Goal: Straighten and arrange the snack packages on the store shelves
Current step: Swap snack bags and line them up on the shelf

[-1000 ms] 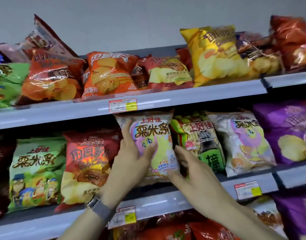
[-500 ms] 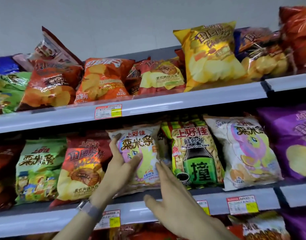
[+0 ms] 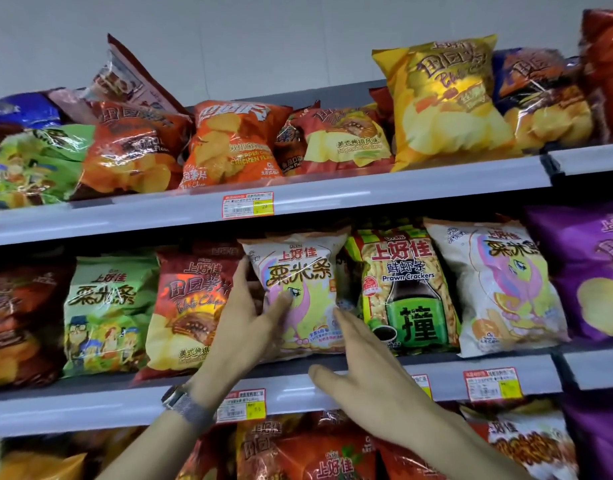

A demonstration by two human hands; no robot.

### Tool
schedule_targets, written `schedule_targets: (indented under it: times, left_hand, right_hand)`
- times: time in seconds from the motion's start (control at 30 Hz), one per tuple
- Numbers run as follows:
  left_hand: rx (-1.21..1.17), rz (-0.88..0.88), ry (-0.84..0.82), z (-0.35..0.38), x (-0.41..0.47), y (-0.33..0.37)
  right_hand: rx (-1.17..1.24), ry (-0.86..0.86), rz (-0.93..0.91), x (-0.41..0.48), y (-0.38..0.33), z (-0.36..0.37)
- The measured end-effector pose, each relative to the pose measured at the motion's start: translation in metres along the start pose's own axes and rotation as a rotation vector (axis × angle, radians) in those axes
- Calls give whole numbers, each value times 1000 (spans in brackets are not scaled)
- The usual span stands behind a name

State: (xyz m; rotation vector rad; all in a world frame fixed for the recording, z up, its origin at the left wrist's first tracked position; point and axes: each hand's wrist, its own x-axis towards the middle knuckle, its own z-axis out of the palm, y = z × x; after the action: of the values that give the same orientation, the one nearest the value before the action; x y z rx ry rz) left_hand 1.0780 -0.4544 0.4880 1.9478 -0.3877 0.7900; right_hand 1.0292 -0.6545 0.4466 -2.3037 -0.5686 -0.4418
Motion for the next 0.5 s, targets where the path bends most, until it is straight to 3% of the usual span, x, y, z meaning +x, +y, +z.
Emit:
schedule_targets:
  times: [0.3,0.5]
  left_hand:
    - [146,21,-83,-12,2,-3]
    - [312,118,-76,-24,-25,-1]
  right_hand:
    - [24,104,17,-1,-12,6]
    - [-189,89,23,-5,-9,-2]
